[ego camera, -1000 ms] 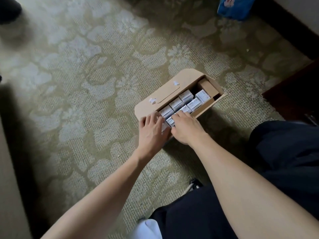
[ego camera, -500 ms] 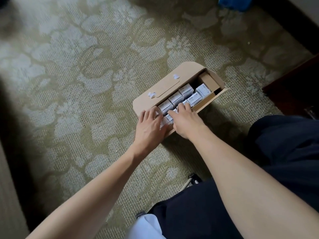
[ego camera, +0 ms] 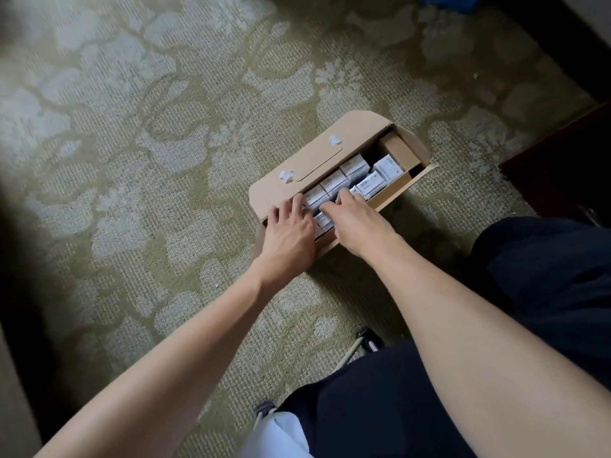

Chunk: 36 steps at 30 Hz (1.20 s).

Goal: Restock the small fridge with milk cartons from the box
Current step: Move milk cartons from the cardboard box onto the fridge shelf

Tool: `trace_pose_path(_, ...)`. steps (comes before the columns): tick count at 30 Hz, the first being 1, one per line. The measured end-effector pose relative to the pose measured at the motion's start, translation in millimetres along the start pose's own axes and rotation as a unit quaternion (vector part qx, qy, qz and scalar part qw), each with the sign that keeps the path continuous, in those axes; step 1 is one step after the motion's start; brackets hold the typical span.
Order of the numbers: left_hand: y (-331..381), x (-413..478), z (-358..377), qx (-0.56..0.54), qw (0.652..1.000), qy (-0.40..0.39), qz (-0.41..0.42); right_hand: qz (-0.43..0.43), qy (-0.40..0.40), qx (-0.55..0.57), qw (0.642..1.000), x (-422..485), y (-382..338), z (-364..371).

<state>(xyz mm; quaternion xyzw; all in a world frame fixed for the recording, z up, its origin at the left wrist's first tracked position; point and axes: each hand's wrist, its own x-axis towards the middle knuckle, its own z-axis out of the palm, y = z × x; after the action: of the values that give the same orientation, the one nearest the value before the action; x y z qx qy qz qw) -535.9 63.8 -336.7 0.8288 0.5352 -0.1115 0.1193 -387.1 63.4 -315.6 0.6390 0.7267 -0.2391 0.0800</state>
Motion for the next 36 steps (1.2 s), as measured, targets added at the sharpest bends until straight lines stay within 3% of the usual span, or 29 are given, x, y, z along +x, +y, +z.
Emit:
trace_pose_path(9,1.2,-1.6,9.7,-0.044,0.996,0.072,-0.040,-0.003,-0.005,0.004,1.000,10.9,7.0,-0.4)
trace_pose_path(26,-12.2,-11.9,-22.6,-0.219,0.972,0.075,-0.042,0.025,-0.024,0.056,0.998,10.1,6.7,-1.9)
trace_pose_path(36,-11.9,-33.8,-54.8,-0.241,0.966,0.080,-0.043,0.041,0.008,0.031,0.999,9.8,-1.2,2.3)
